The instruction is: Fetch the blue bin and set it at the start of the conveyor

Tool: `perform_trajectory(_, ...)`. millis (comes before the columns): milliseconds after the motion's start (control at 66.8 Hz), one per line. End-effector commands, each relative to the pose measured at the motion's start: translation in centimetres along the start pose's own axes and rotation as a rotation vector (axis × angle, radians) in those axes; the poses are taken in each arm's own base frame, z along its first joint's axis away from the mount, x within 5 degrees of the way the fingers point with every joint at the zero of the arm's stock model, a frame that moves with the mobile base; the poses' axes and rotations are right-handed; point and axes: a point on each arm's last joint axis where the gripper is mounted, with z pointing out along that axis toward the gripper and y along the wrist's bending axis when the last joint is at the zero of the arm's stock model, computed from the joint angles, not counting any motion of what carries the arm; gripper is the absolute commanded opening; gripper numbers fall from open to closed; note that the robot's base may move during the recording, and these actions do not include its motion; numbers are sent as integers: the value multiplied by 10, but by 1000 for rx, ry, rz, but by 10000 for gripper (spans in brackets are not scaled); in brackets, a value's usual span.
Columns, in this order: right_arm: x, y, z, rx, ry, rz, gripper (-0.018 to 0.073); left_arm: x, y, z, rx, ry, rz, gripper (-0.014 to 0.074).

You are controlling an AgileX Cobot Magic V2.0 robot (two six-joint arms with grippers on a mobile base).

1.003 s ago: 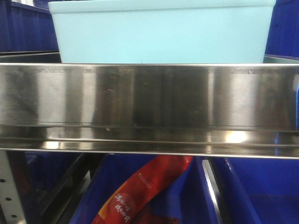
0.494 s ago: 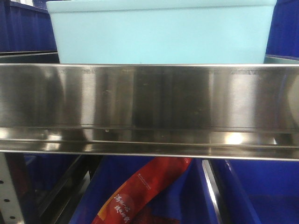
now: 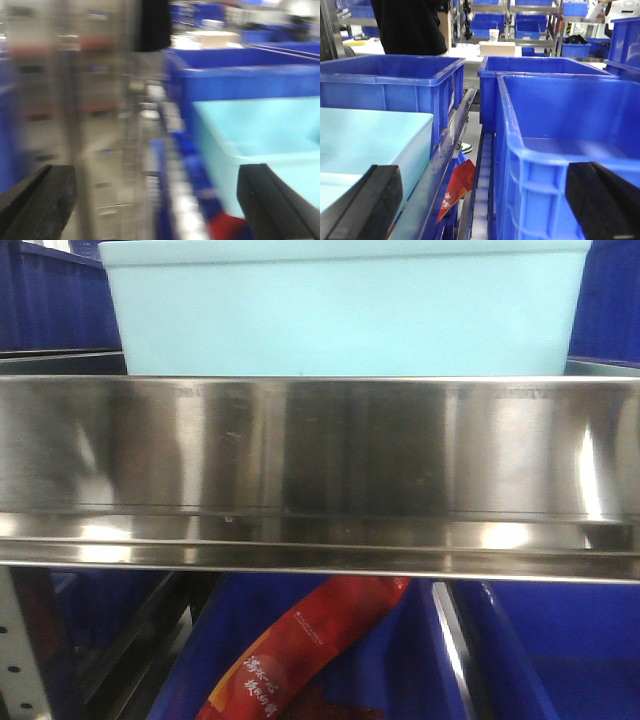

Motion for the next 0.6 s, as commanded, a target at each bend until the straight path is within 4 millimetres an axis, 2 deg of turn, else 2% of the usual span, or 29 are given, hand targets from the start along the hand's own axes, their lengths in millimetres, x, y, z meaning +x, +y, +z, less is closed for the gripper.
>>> perform_trajectory(0, -15, 3, 4, -34, -8, 9, 568, -8, -10, 4, 98, -15, 18, 552)
perform_trajectory(150, -40, 17, 21, -156, 77, 25, 568, -31, -29, 27, 229, 51, 20, 474)
perform_trajectory(285, -58, 36, 51, -254, 210, -2, 568, -58, -43, 63, 264, 164, 24, 379)
perform_trajectory(434, -68, 58, 99, -296, 433, -37, 568, -87, -57, 118, 265, 324, 40, 443)
perform_trajectory(584, -83, 63, 138, -213, 581, -39, 568, -98, -62, 167, 212, 505, -49, 538)
